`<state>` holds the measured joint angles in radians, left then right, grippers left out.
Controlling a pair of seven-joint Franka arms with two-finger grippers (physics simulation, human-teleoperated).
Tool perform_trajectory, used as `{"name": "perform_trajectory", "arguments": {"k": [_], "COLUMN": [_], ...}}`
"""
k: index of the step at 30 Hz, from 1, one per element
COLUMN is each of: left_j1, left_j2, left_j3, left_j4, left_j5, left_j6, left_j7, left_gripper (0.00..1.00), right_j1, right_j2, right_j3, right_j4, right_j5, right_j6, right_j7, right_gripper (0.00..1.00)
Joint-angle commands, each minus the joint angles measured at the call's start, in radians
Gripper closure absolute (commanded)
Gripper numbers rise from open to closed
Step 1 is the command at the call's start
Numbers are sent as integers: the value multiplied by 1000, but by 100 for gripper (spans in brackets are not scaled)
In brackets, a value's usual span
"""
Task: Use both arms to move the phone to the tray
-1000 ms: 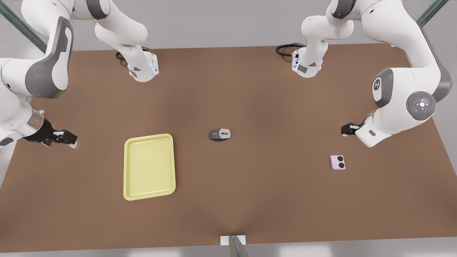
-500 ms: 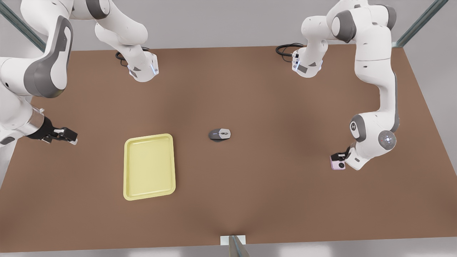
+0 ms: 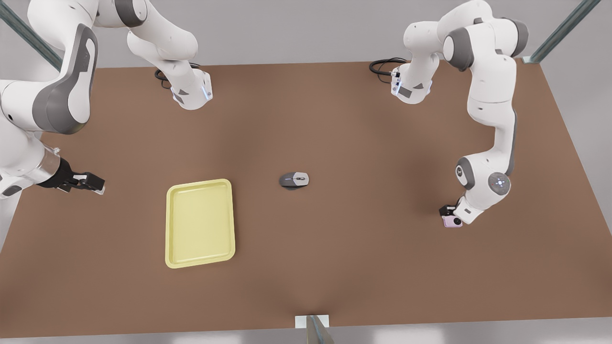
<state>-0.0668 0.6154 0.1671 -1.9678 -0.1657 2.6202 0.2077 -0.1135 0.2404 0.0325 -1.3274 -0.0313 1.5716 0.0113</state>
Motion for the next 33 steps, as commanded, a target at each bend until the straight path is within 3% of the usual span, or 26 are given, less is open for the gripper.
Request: {"name": "perform_trajectory", "arguments": {"k": [1, 3, 5, 7, 20, 30, 33], "left_j1": [-1, 1, -1, -1, -24, -384, -498], "left_j2": [7, 9, 12, 12, -2, -5, 56], "left_j3": [0, 0, -1, -1, -12, -11, -11], "left_j4": [0, 1, 1, 1, 7, 96, 236], "left_j5": [2, 2, 2, 2, 2, 2, 3], "left_j6": [38, 38, 37, 37, 12, -107, -209], "left_j7": [68, 68, 68, 68, 59, -316, -470], "left_gripper": [0, 0, 11, 15, 23, 23, 23], "right_j1": [0, 2, 2, 2, 0, 2, 2], "right_j2": [-1, -1, -1, -1, -1, -1, -1], "right_j3": [0, 0, 0, 1, 0, 1, 0], "right_j4": [0, 0, 0, 0, 0, 0, 0], "right_j5": [1, -1, -1, -1, -1, -2, -4], "right_j6": [1, 1, 1, 1, 1, 1, 1], "right_j7": [1, 1, 1, 1, 1, 1, 1], "right_gripper": [0, 0, 0, 0, 0, 0, 0]}}
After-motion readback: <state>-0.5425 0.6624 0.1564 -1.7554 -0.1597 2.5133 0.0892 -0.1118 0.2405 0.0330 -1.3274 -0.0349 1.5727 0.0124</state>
